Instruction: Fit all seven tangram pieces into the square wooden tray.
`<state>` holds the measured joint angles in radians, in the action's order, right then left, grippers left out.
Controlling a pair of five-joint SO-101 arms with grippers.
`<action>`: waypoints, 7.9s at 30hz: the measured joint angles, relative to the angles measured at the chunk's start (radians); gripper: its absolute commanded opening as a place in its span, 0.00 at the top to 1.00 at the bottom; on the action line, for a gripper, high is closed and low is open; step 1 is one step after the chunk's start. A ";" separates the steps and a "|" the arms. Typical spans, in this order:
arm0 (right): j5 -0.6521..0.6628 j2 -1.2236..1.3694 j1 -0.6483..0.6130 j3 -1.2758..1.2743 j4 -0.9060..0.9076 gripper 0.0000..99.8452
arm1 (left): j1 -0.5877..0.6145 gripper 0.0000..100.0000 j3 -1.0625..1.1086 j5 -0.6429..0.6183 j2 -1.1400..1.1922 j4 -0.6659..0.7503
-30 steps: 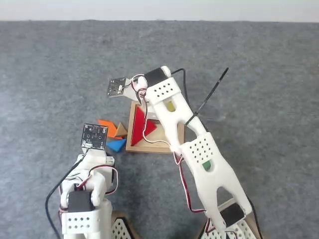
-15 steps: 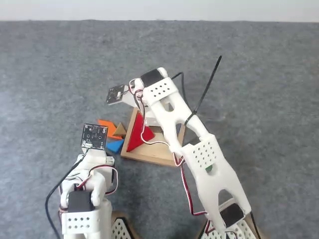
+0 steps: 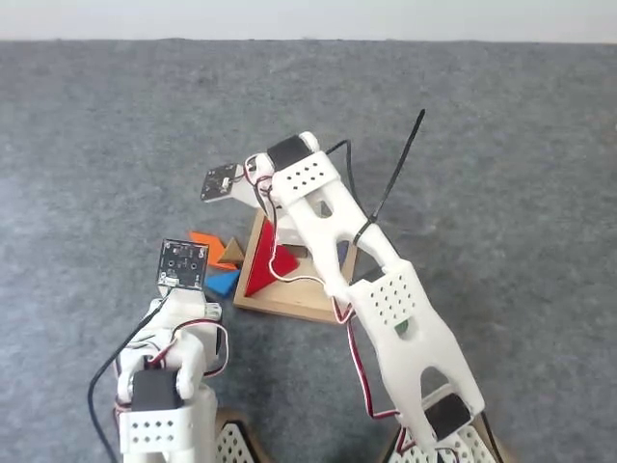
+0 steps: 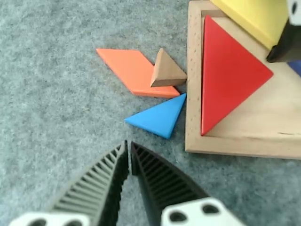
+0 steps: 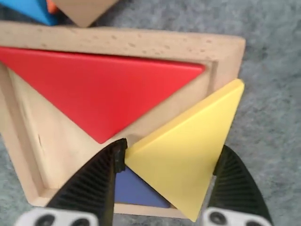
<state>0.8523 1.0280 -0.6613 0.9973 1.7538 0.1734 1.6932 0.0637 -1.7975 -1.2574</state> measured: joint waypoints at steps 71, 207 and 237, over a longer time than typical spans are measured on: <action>-0.126 -0.324 -0.031 -0.315 0.000 0.66 | 0.000 0.99 0.000 0.000 0.000 0.000; -0.532 -1.267 0.795 -1.970 -1.019 0.66 | -0.545 0.75 -1.218 0.238 1.774 0.304; -0.532 -1.267 0.795 -1.970 -1.019 0.66 | -0.588 0.75 -0.951 0.259 1.636 0.242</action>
<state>0.3199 -0.2394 0.1335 -0.9728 0.7350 -0.4143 0.7419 0.3230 -0.1619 -1.0150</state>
